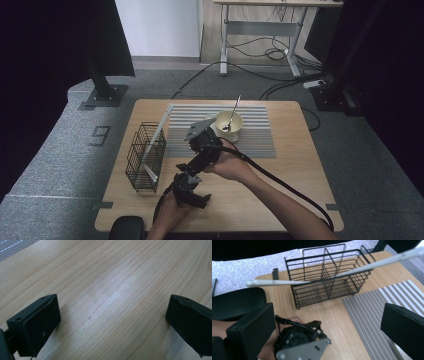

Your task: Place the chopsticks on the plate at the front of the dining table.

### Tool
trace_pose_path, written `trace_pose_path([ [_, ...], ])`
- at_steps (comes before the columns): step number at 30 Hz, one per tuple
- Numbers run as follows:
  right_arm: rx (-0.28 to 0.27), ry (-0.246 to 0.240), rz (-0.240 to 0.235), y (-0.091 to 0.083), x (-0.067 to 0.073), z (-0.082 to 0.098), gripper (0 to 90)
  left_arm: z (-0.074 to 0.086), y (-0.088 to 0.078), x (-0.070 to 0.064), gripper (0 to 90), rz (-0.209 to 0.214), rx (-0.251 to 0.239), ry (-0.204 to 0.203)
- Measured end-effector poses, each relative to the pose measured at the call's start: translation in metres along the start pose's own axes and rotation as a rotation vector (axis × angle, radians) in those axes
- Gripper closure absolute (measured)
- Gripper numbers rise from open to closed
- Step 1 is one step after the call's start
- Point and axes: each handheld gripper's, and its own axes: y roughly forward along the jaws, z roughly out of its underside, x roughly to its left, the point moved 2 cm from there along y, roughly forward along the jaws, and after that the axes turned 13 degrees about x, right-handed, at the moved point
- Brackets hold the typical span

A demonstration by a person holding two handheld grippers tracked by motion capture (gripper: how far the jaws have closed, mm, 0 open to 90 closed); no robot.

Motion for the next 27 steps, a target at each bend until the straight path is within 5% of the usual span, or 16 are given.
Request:
trace_pose_path([
  [12, 0.049, -0.038, -0.055, 0.035, 0.020, -0.016, 0.0, 0.000, 0.000, 0.000, 0.0, 0.000, 0.000, -0.001],
  [27, 0.082, -0.072, -0.053, 0.057, 0.034, -0.024, 0.3, 0.000, 0.000, 0.000, 0.0, 0.000, 0.003, -0.001],
])
